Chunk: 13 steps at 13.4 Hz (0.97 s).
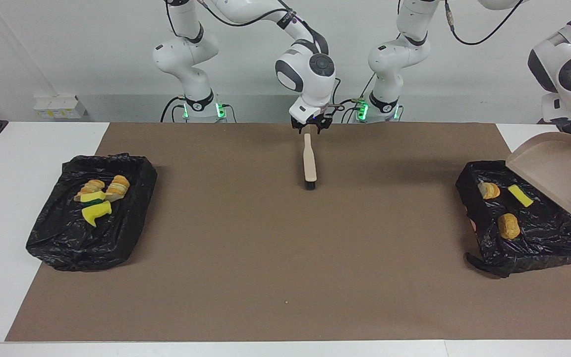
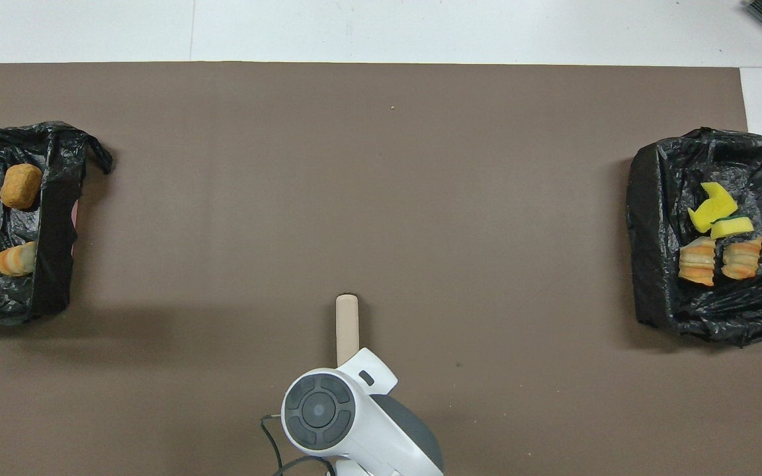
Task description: Sweep and dump trash in bin
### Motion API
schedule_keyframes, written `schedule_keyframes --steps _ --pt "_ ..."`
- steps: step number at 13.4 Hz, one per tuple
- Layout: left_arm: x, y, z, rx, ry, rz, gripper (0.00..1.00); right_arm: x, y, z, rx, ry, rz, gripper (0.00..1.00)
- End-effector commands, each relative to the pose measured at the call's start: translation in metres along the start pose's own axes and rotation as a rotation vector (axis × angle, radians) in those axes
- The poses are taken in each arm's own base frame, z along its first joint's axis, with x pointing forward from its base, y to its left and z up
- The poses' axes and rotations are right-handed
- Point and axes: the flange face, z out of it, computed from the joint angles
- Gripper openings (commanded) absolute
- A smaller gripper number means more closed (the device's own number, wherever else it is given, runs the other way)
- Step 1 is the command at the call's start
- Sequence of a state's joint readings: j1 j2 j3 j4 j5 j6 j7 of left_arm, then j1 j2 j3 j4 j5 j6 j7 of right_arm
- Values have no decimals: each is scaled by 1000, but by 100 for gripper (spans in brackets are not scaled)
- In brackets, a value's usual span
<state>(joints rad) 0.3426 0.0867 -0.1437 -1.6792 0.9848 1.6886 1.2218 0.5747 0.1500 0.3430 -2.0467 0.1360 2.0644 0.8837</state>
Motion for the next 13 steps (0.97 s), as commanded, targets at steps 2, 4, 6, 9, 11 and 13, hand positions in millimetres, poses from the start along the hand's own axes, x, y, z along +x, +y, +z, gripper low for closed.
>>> schedule_keyframes --steps 2,4,6,9,11,13 --pt "6 -20 -8 52 41 23 0 28 45 -62 72 74 97 100" --pt "16 -40 -21 71 165 -15 0 40 81 -96 65 104 127 100" --pt "26 -62 -36 87 281 -57 0 50 117 -125 61 128 142 100" --pt "35 -67 -50 98 426 -93 0 66 183 -173 72 185 166 100" --pt "37 -63 -58 33 591 -204 0 80 222 -201 83 220 155 100" --pt "51 -57 -75 -112 778 -404 0 95 249 -230 93 239 170 100"
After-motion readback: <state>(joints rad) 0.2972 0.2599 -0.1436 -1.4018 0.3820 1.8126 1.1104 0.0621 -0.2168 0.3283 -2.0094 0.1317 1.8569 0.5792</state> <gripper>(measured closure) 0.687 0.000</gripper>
